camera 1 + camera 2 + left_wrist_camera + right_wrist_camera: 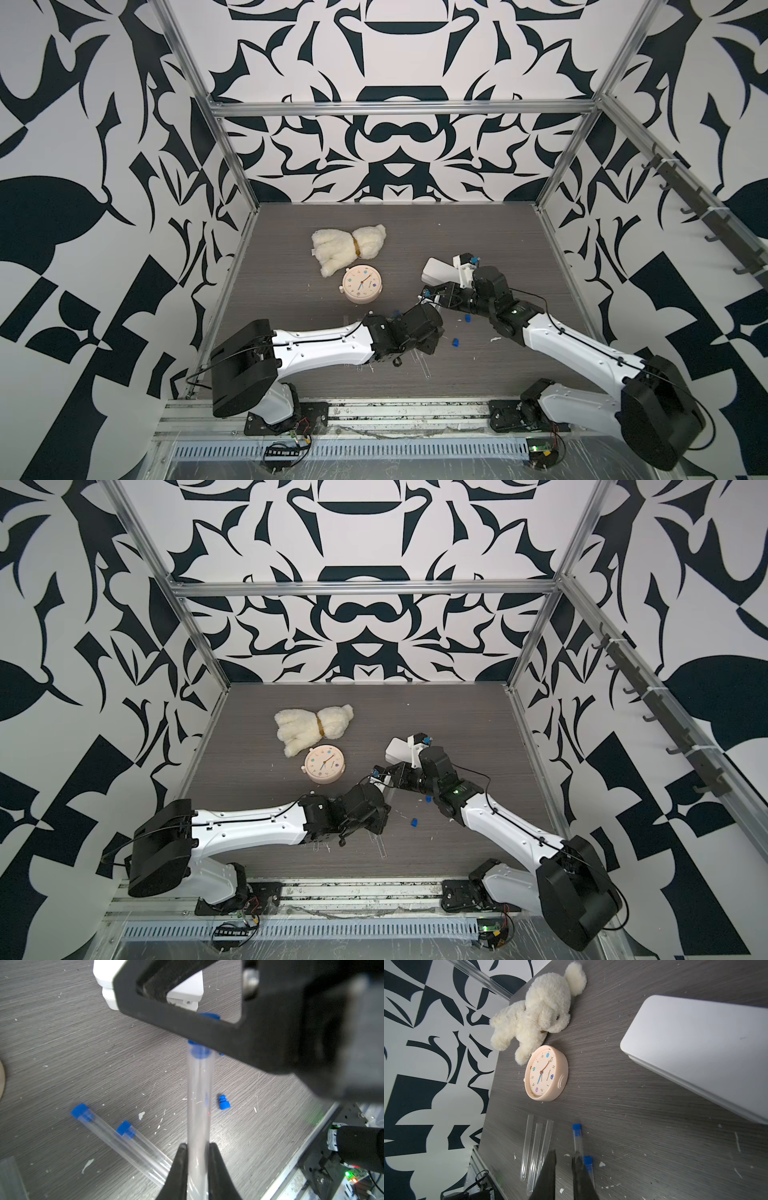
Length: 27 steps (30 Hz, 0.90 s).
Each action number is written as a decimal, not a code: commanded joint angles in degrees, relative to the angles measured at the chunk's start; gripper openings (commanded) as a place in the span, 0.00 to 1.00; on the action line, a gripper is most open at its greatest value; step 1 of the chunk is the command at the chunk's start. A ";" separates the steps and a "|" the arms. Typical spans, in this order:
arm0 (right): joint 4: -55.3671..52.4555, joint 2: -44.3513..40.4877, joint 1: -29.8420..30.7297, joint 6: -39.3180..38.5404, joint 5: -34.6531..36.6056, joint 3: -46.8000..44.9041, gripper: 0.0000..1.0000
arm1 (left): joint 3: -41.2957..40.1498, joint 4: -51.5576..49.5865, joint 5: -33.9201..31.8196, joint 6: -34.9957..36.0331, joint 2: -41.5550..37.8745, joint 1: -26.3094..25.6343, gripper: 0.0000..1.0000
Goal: Remove stoppers from test tubes
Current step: Open the stopper on the test tube.
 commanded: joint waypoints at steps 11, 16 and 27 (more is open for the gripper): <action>4.25 -1.17 -1.79 2.52 -2.77 0.59 0.00 | 0.79 -0.86 -1.12 0.44 -1.46 -0.04 0.15; 9.63 -1.19 -5.57 7.10 -8.33 -1.91 0.00 | 0.23 -0.56 -1.27 0.26 -1.44 -0.06 0.15; -3.98 -8.73 -8.20 -2.19 2.11 0.19 0.00 | -0.84 -3.37 -3.65 -0.86 -3.44 0.06 0.14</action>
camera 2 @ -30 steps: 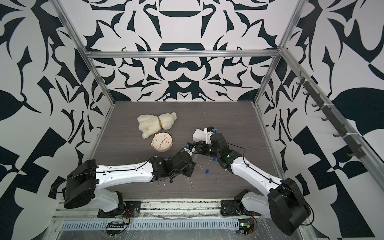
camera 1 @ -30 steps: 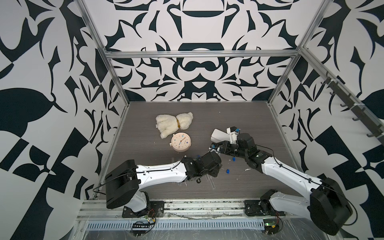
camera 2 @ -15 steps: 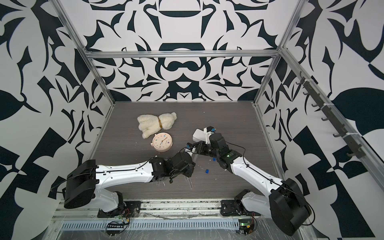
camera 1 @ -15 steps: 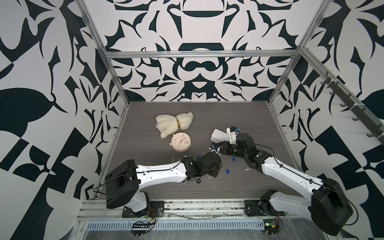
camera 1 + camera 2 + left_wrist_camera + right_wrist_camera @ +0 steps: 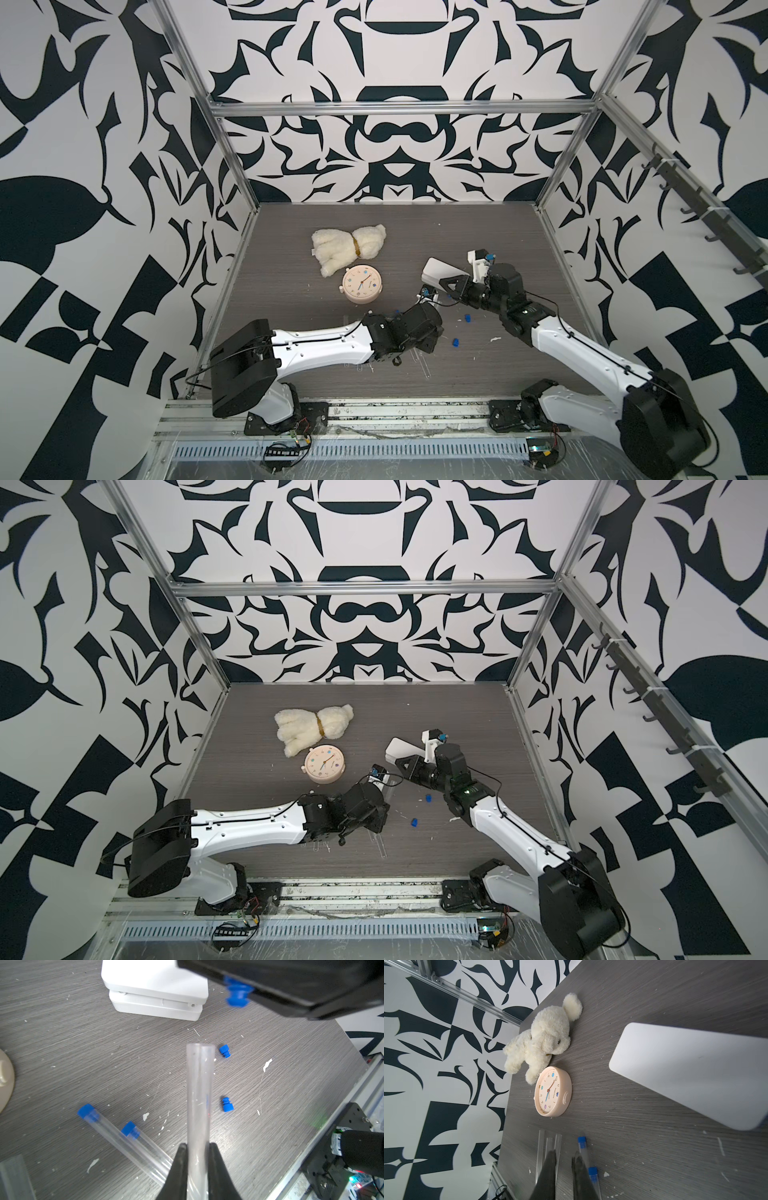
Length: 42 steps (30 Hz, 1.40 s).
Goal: Remove stoppers from test tubes
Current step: Open the stopper on the test tube, then place the test tube at the center of the board.
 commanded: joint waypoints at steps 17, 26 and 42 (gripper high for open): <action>-12.61 -10.60 -5.38 -7.92 29.48 -6.95 0.00 | -10.45 -17.18 -4.72 -14.06 -11.16 6.22 0.14; -8.77 -6.22 -5.38 -5.81 33.29 -10.26 0.00 | -10.82 -16.68 0.05 -15.49 -5.86 9.48 0.16; 0.62 5.41 -5.38 -3.69 33.45 -13.18 0.02 | -10.09 -15.53 3.33 -15.02 -1.15 11.80 0.30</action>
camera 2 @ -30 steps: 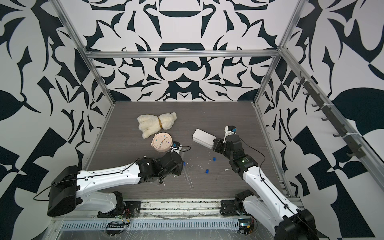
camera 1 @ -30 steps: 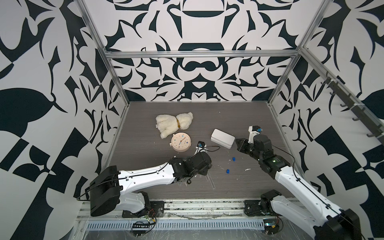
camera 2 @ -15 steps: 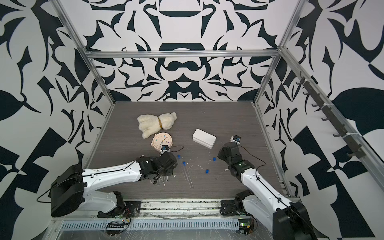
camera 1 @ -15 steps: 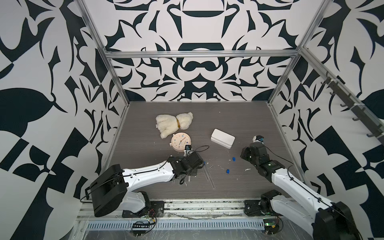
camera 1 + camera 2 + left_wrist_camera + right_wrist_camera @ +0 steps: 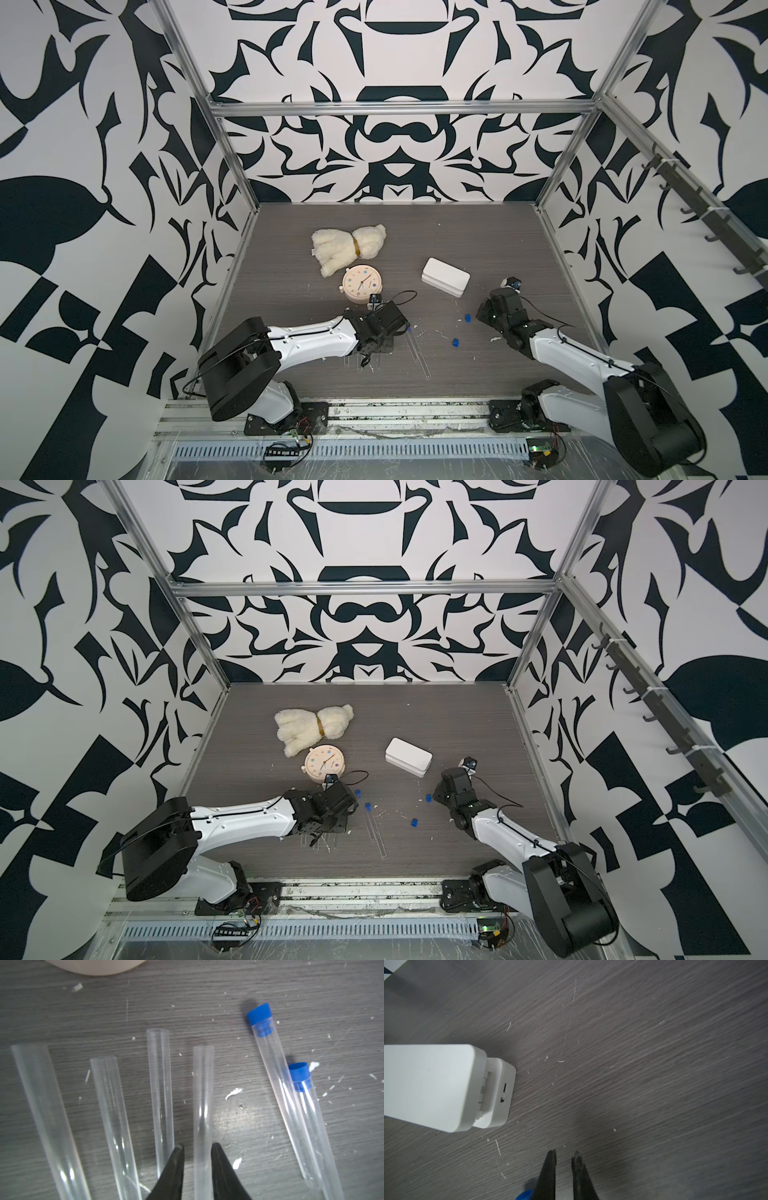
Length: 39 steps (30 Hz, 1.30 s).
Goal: Remove stoppers from test tubes
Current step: Place the test tube at the center of the board, then place the stopper at the center of the board.
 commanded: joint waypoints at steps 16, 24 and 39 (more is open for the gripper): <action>6.12 9.14 -0.13 1.23 1.70 0.54 0.18 | 1.73 -0.14 1.30 1.17 0.69 0.62 0.36; 4.68 9.29 -0.13 0.90 1.18 1.38 0.33 | 2.51 -1.59 0.40 1.45 -1.10 0.69 0.38; -8.04 -4.48 -0.13 -2.82 1.66 6.92 0.47 | 6.13 -4.48 -2.07 0.99 -4.45 0.11 0.39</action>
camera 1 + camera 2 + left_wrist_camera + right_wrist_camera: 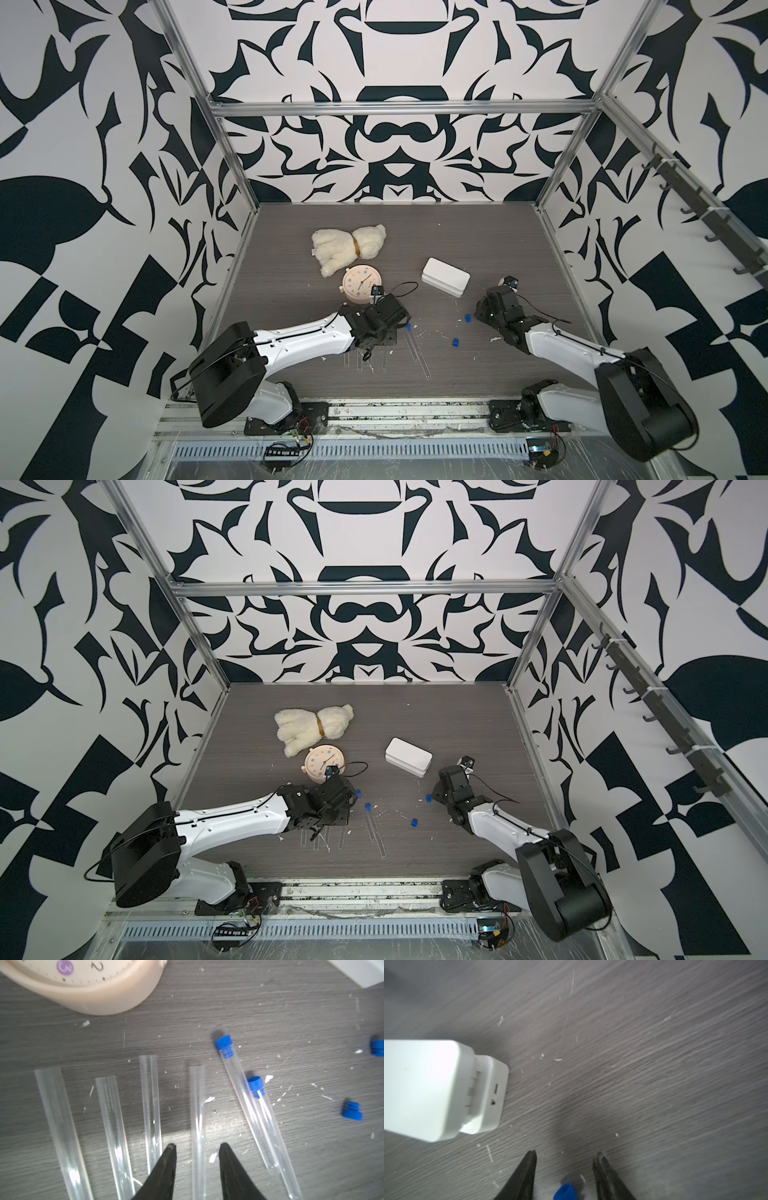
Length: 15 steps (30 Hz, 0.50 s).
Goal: Remove stoppers from test tubes
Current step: Place the stopper at the center of the board, then pick up the test tube at the center of the board.
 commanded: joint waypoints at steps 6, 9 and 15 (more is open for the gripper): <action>-15.96 -13.81 -0.13 -3.91 -4.59 10.46 0.43 | 6.07 -4.20 -2.93 -3.81 1.58 -1.62 0.39; -19.40 -15.83 -0.13 -4.15 -7.98 12.48 0.41 | 7.35 -5.38 -3.34 -7.52 3.59 -2.21 0.39; -21.87 -18.54 -0.05 -3.83 -12.72 12.48 0.40 | 9.96 -7.76 -3.89 -12.00 7.29 -3.62 0.40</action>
